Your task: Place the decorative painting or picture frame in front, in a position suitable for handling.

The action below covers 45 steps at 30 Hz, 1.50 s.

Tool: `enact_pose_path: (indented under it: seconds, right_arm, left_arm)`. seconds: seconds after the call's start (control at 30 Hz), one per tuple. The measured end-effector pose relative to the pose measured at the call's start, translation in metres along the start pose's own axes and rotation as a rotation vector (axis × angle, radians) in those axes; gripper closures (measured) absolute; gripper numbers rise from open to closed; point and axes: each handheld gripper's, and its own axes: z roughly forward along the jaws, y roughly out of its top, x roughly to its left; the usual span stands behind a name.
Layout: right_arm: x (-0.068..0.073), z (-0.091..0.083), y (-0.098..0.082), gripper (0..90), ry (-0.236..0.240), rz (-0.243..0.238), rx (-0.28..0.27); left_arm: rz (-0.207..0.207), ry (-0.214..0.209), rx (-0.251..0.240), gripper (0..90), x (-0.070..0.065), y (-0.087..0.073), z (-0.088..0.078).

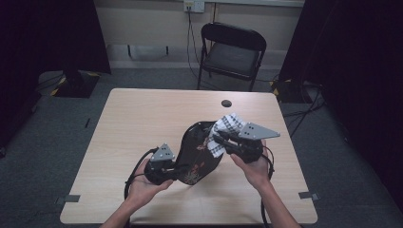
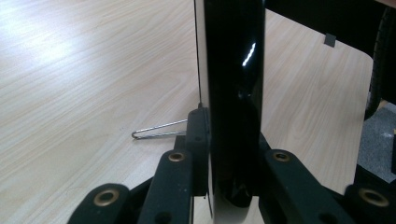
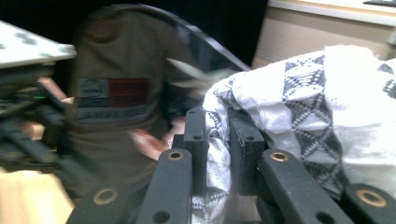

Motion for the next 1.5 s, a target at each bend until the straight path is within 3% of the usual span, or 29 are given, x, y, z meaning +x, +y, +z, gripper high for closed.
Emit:
enact_pose_path:
  seconds: [0.1, 0.2, 0.33, 0.5, 0.6, 0.87, 0.93, 1.03, 1.17, 1.37, 1.5]
  right_arm:
    - [-0.015, -0.001, -0.009, 79.4, -0.039, 0.048, 0.013]
    - [-0.018, -0.002, -0.012, 79.3, -0.044, 0.061, 0.018]
    - [-0.003, 0.002, -0.007, 79.3, 0.007, 0.031, 0.023]
    - [0.022, 0.009, -0.001, 79.2, 0.086, -0.043, 0.03]
    - [0.025, 0.009, 0.0, 79.3, 0.1, -0.055, 0.027]
    - [-0.009, 0.005, -0.02, 79.3, 0.02, 0.026, 0.054]
    - [-0.022, 0.003, -0.031, 79.4, -0.022, 0.062, 0.081]
    - [-0.025, 0.003, -0.036, 79.4, -0.035, 0.075, 0.097]
    - [-0.018, 0.005, -0.035, 79.3, -0.038, 0.06, 0.101]
    - [0.012, 0.013, -0.023, 79.4, 0.05, 0.0, 0.086]
    - [0.025, 0.016, -0.019, 79.4, 0.095, -0.027, 0.08]
  left_arm:
    - [-0.001, 0.003, -0.004, 78.9, -0.001, 0.0, 0.0]
    - [-0.001, 0.003, -0.003, 78.9, -0.001, 0.0, 0.001]
    - [-0.004, 0.0, -0.005, 78.8, -0.001, 0.0, 0.0]
    - [0.008, 0.022, 0.005, 78.4, -0.006, 0.0, 0.0]
    - [0.015, 0.027, 0.005, 78.2, -0.007, 0.0, 0.0]
    - [0.004, 0.013, -0.004, 78.2, -0.003, 0.001, 0.0]
    - [0.006, 0.01, -0.003, 78.2, -0.003, 0.001, 0.0]
    - [0.005, 0.007, -0.004, 78.1, -0.002, 0.001, 0.0]
    - [0.001, 0.002, -0.004, 77.6, -0.003, 0.0, 0.001]
    - [-0.004, 0.008, 0.0, 77.3, -0.003, 0.0, 0.001]
    - [-0.004, 0.007, 0.001, 77.4, -0.003, 0.0, 0.0]
